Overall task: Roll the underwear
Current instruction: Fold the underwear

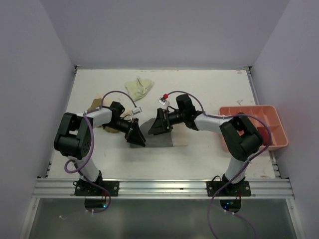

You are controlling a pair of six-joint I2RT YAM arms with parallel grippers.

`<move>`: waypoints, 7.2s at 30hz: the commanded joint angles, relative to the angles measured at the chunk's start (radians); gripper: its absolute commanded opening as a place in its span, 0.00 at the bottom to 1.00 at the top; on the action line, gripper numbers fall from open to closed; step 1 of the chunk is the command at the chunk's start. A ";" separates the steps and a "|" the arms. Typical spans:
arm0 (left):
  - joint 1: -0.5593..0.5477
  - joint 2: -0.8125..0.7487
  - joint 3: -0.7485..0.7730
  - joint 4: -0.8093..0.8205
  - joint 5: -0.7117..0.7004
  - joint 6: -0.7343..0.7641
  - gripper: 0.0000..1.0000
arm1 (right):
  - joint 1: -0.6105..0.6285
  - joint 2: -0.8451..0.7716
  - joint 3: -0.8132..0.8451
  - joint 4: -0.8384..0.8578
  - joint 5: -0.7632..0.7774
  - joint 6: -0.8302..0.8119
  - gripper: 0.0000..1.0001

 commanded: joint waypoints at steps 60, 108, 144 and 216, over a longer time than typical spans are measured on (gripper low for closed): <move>0.145 0.380 0.122 0.038 -0.129 -0.051 1.00 | 0.010 0.215 0.056 0.041 0.002 0.123 0.99; 0.238 0.210 0.201 -0.473 -0.049 0.360 1.00 | -0.009 0.227 0.081 -0.045 0.013 -0.033 0.99; -0.001 0.216 0.118 0.324 -0.215 -0.346 1.00 | -0.157 0.060 -0.024 -0.509 -0.018 -0.386 0.99; -0.096 -0.063 0.312 0.087 -0.694 0.147 0.95 | -0.273 0.190 0.531 -0.786 0.369 -0.609 0.66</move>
